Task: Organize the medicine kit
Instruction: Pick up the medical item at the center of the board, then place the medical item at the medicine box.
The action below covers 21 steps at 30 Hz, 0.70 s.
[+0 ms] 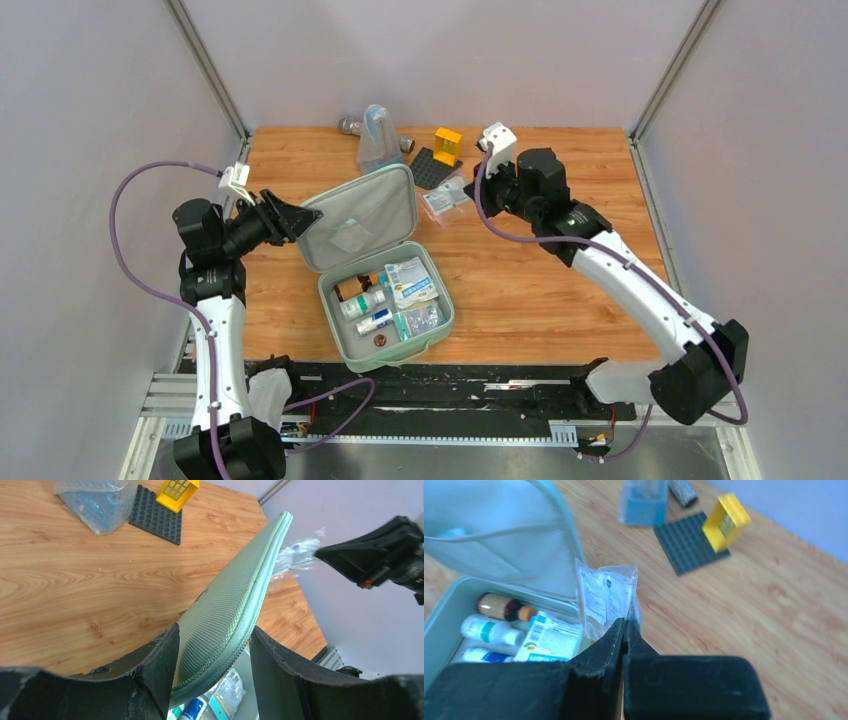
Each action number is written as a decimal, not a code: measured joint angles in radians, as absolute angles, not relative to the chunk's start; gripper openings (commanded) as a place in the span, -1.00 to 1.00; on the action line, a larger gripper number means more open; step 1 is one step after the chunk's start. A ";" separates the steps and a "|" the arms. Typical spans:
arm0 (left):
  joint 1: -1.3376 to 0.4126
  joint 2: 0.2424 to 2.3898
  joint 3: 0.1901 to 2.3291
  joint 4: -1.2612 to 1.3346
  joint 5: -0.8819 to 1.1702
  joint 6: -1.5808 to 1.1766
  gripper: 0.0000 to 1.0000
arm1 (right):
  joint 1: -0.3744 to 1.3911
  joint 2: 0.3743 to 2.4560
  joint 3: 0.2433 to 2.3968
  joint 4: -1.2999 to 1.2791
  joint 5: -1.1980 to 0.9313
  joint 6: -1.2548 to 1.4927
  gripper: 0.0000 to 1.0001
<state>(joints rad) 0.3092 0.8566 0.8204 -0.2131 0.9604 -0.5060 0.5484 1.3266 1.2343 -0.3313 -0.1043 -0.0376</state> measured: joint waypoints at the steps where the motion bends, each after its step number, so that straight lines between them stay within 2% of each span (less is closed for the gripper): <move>1: 0.309 0.857 0.820 -0.213 0.960 -0.506 0.23 | 0.566 1.306 1.230 -0.315 -0.114 -0.056 -1.00; 10: 0.309 0.857 0.820 -0.213 0.960 -0.507 0.27 | 0.641 1.182 1.208 -0.084 -0.241 -0.170 -1.00; 15: 0.309 0.856 0.820 -0.213 0.960 -0.508 0.28 | 0.755 1.233 1.214 0.006 -0.264 -0.309 -1.00; 21: 0.309 0.856 0.820 -0.213 0.963 -0.509 0.28 | 0.812 1.342 1.236 0.080 -0.297 -0.451 -1.00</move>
